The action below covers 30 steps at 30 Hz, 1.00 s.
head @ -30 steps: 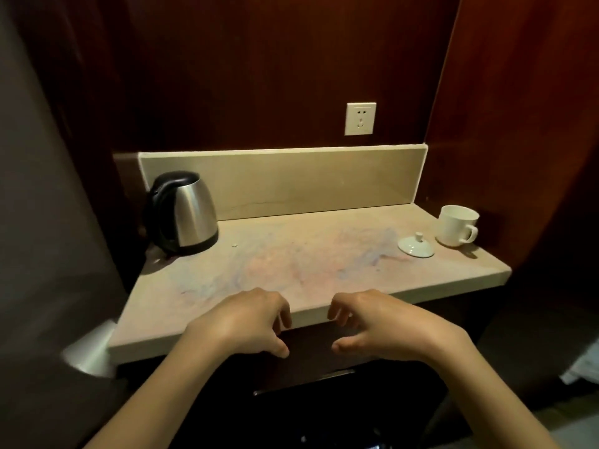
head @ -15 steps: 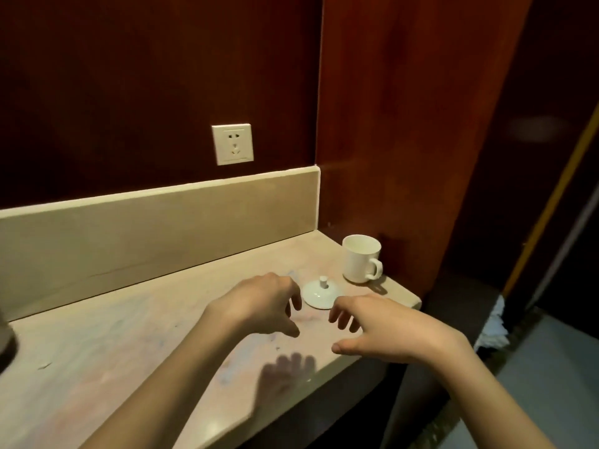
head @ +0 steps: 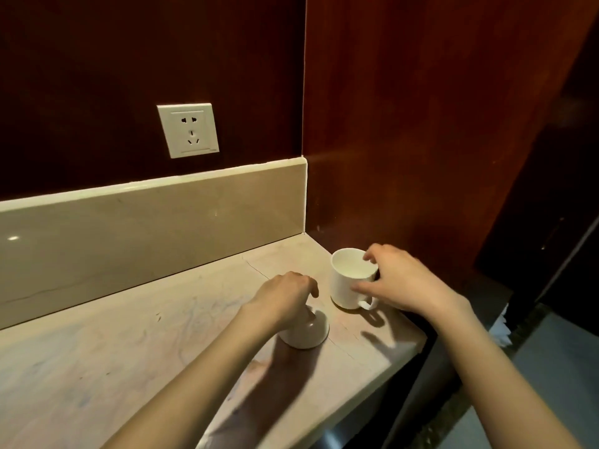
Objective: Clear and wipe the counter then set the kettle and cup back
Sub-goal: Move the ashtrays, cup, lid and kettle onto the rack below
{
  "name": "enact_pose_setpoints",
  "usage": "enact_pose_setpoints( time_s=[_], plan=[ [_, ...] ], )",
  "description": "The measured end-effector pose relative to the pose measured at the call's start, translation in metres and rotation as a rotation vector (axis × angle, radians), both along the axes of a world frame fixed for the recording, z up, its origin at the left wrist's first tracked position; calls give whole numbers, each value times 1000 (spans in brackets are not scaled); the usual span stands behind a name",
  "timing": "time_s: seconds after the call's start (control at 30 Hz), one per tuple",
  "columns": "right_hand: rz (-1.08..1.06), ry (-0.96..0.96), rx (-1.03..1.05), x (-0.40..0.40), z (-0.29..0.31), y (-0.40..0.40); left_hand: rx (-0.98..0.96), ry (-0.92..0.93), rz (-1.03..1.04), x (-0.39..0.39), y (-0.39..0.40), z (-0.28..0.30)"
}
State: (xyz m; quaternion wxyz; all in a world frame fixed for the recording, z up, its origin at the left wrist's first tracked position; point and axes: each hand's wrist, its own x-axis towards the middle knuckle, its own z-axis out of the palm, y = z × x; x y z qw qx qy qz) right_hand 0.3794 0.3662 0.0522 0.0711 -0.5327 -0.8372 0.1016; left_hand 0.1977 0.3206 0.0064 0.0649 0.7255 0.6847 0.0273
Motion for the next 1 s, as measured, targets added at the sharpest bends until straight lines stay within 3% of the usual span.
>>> enact_pose_setpoints(
  time_s=[0.27, 0.5, 1.0],
  plan=[
    [1, -70, -65, -33, -15, 53, -22, -146, 65, -4, 11, -17],
    [58, -95, -1, -39, -21, 53, 101, -158, 99, -28, -11, 3],
    [525, 21, 27, -131, 16, -112, 155, -72, 362, -119, -190, 41]
  ],
)
